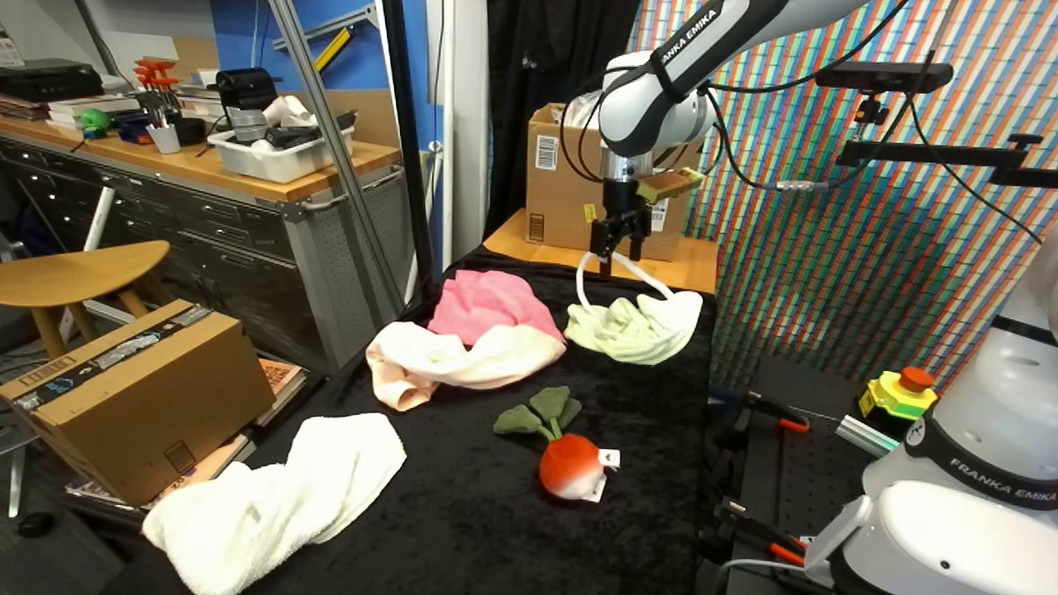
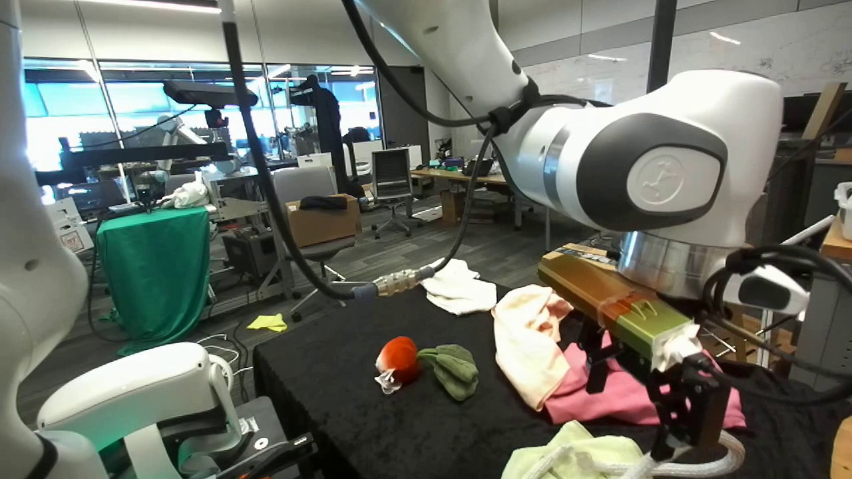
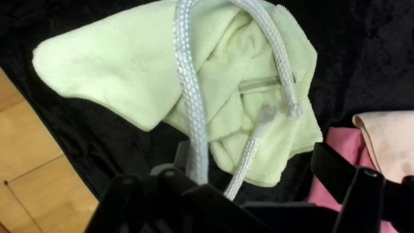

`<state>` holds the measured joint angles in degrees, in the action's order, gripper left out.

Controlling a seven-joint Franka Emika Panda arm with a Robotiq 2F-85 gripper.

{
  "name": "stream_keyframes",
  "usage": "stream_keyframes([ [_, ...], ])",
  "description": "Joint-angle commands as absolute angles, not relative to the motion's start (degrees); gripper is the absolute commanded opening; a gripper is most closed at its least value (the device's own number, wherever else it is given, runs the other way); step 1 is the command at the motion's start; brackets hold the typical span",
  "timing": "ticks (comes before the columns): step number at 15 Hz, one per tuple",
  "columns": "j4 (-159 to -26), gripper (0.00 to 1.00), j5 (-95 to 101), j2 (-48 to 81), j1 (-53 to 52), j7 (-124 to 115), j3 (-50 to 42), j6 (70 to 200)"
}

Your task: Put the rope, clothes and the stuffed object on top of each other

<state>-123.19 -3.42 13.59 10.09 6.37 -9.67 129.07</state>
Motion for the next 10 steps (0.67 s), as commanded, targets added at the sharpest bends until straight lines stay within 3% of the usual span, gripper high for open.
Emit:
stream_keyframes([
  [1,-121.9,1.0,-0.7,10.0,8.7,6.2,-8.3,129.3],
  [10,-119.0,1.0,-3.3,10.5,5.5,11.8,-2.7,130.9],
])
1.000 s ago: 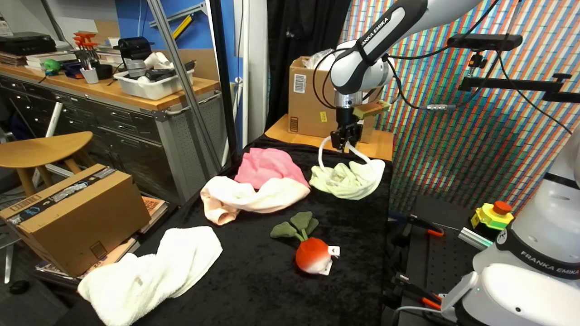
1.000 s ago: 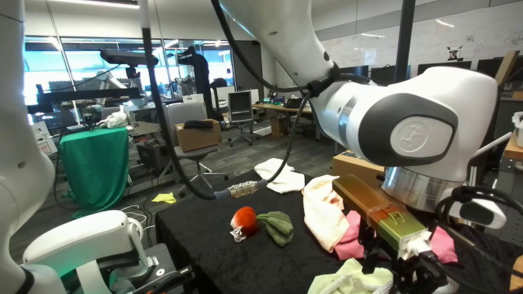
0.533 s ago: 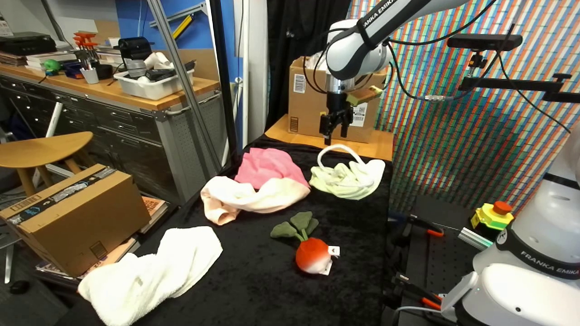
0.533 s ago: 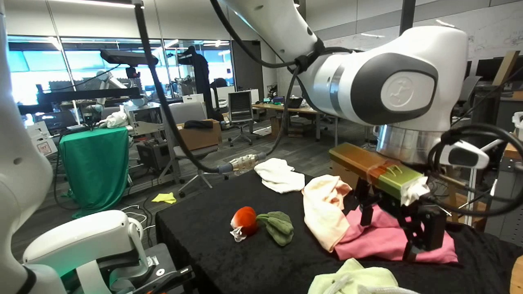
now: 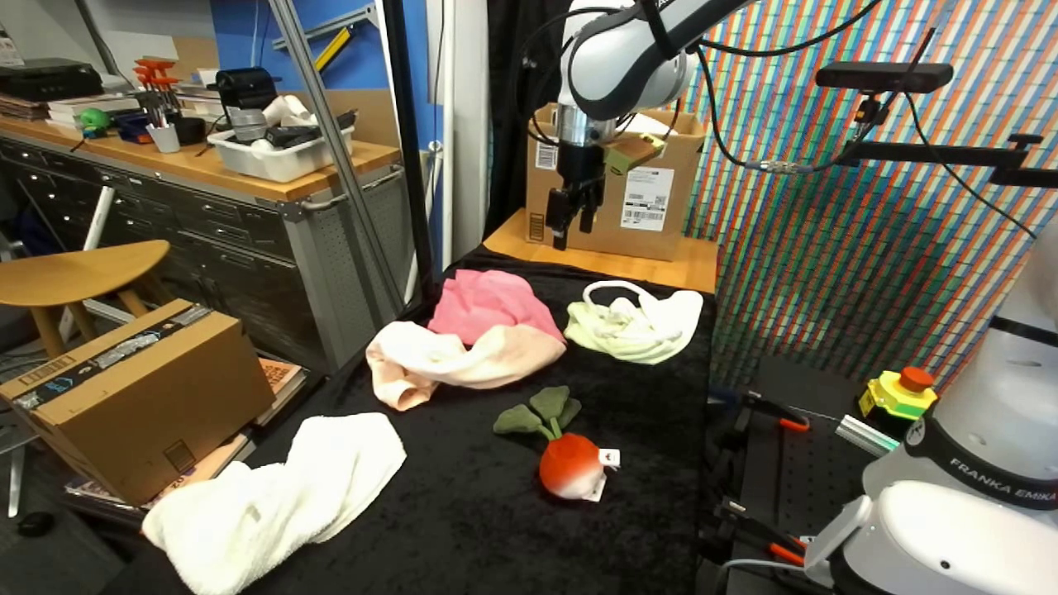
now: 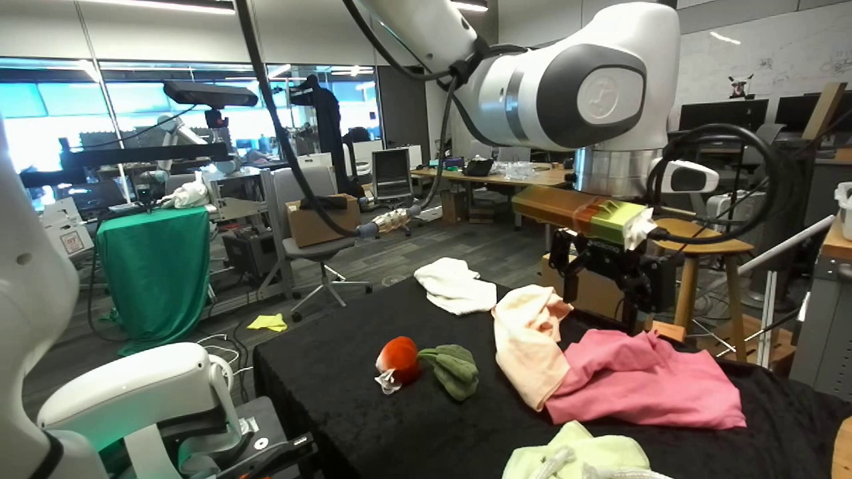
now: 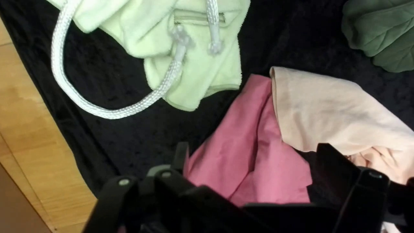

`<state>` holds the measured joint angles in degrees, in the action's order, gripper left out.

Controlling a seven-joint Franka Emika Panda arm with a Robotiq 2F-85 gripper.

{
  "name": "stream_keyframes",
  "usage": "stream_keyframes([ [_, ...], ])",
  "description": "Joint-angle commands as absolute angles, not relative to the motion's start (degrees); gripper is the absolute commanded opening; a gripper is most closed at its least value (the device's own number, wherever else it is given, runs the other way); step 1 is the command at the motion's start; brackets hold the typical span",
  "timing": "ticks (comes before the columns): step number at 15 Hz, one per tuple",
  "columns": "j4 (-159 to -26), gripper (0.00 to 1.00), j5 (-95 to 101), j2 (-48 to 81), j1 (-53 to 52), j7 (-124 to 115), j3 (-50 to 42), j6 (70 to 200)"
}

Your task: Put the rope, clothes and the stuffed object on top of each other

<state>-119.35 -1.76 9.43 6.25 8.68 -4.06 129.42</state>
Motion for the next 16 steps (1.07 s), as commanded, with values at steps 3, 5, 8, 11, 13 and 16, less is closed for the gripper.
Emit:
stream_keyframes([
  [3,-119.1,1.0,-4.3,11.9,4.1,13.7,-0.3,131.2],
  [5,-118.4,1.0,-4.5,13.1,3.1,14.7,1.2,131.0],
  [8,-117.0,1.0,-4.4,15.4,1.9,15.3,2.9,130.8],
  [11,-115.6,1.0,-3.9,18.5,1.0,15.5,3.9,131.2],
  [13,-115.2,1.0,-2.4,20.3,0.0,15.1,4.4,133.1],
  [16,-113.4,1.0,0.0,23.4,-1.3,14.9,4.7,135.2],
])
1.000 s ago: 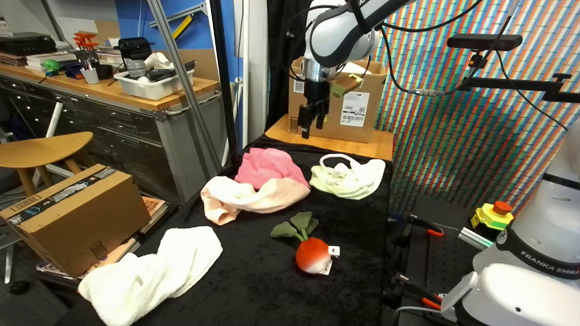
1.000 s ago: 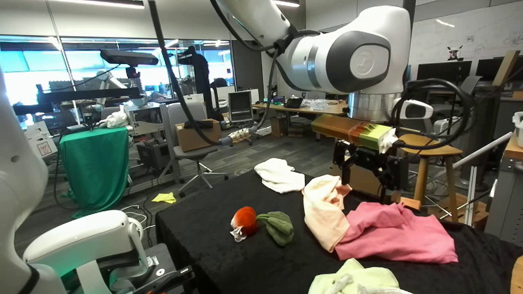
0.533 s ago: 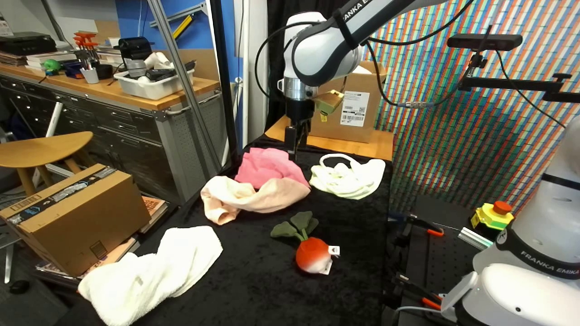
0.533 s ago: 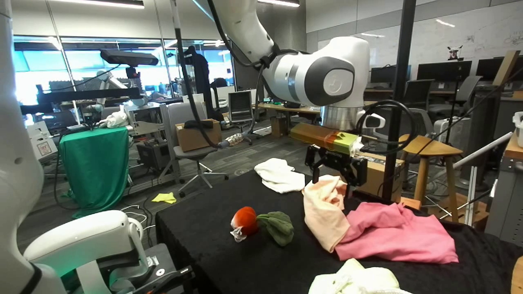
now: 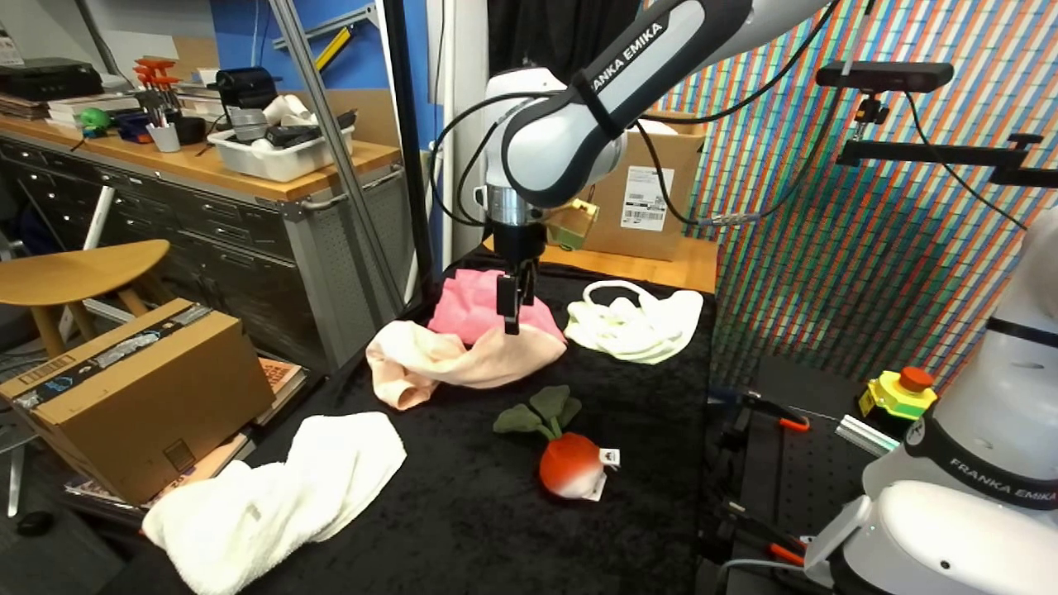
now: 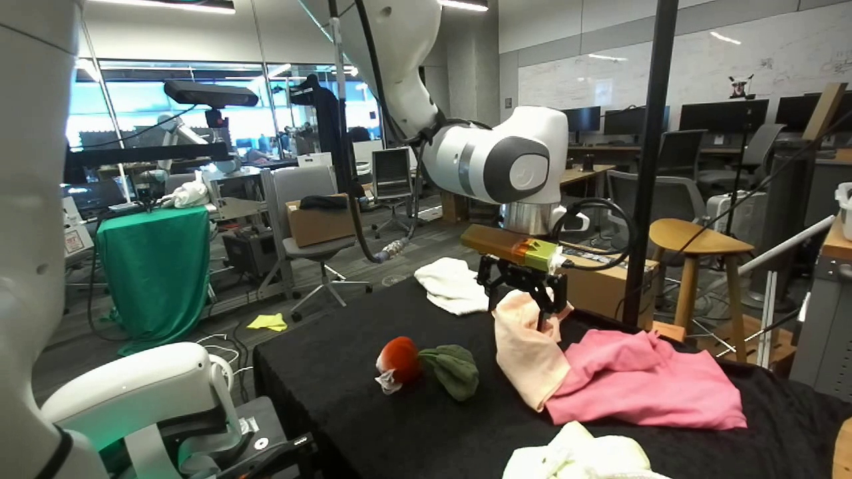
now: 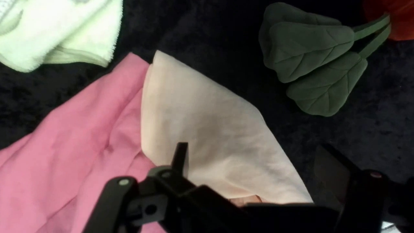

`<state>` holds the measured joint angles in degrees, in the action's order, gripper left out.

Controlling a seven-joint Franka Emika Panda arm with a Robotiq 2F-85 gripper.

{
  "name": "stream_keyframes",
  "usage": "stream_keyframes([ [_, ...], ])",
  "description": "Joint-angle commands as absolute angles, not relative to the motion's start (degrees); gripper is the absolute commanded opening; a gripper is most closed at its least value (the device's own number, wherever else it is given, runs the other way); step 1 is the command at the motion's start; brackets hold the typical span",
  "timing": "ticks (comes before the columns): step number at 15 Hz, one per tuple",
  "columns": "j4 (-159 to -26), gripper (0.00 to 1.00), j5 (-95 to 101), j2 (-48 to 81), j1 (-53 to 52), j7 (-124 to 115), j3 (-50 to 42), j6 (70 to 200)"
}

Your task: Put the rope, clothes and the stuffed object on top of each other

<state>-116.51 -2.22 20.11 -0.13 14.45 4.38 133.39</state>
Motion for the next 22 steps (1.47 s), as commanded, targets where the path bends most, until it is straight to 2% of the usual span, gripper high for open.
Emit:
stream_keyframes([
  [1,-112.1,1.0,1.2,24.9,-1.9,14.7,4.6,136.3],
  [10,-102.9,1.0,5.5,33.5,-4.6,14.9,5.1,141.4],
  [22,-102.4,1.0,9.0,37.2,-6.2,16.0,5.4,146.6],
])
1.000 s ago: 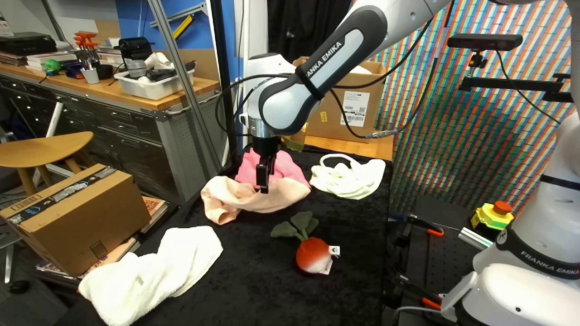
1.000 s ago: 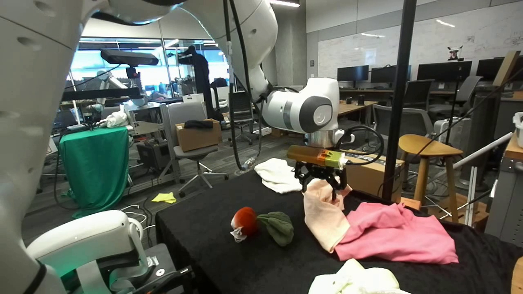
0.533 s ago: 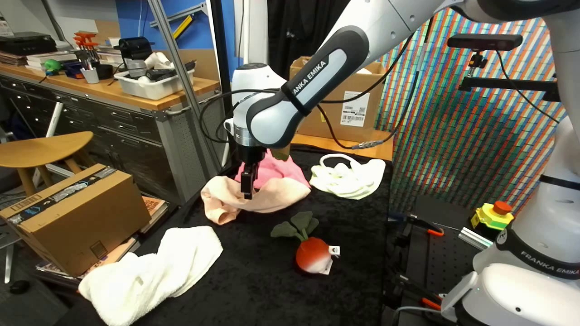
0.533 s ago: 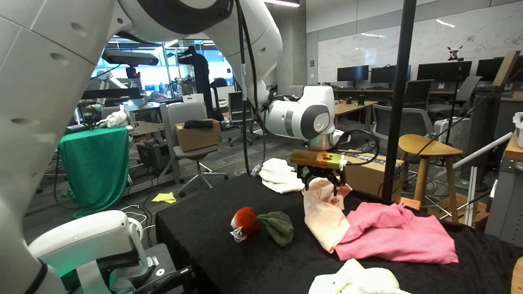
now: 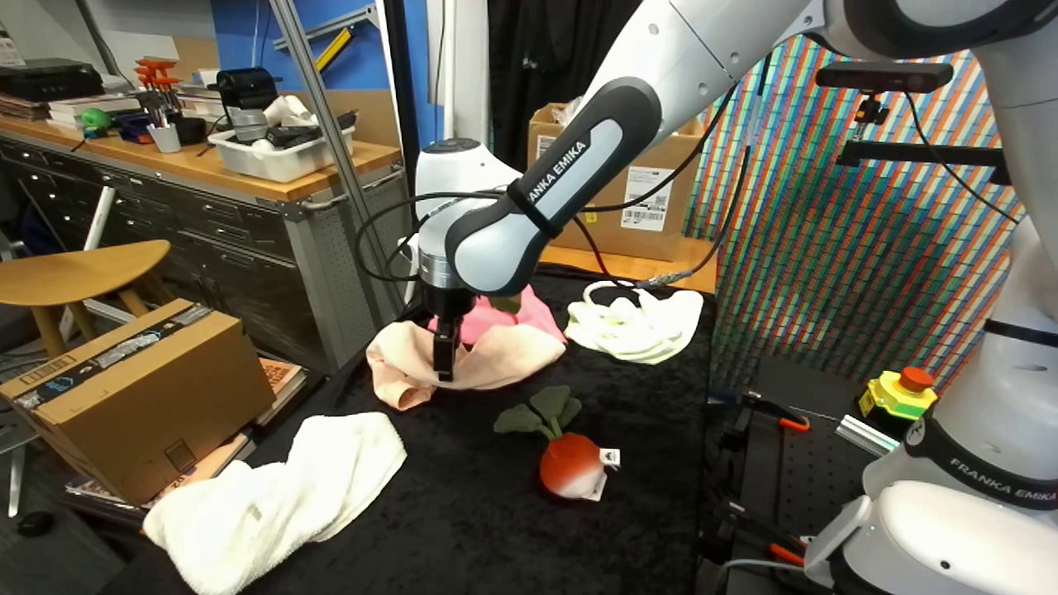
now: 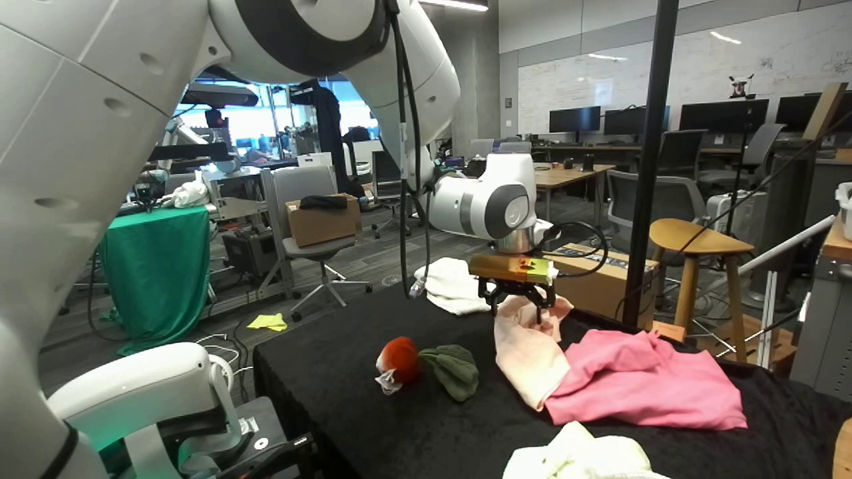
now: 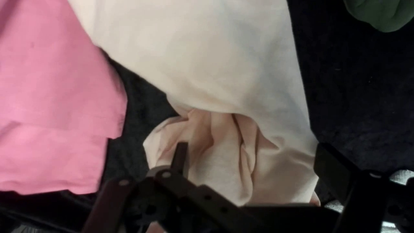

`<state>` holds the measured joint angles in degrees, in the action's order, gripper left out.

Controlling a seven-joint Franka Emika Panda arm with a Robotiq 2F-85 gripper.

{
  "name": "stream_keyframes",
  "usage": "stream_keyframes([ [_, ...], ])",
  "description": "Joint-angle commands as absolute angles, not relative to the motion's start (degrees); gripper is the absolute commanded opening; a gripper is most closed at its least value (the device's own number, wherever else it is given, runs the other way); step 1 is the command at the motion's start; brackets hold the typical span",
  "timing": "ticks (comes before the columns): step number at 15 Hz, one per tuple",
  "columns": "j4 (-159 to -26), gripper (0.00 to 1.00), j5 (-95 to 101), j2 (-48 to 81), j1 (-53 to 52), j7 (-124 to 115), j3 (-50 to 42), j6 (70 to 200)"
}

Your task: Put the rope, clothes and the stuffed object on top of each other

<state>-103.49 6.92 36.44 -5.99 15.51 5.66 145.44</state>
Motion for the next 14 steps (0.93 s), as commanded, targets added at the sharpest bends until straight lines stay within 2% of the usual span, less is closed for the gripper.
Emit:
stream_keyframes([
  [1,-102.9,1.0,9.1,36.8,-6.0,16.3,5.7,146.3],
  [10,-107.9,1.0,6.4,33.9,-4.1,19.8,10.3,146.1],
  [14,-106.6,1.0,9.0,35.5,-5.1,18.3,8.0,147.7],
])
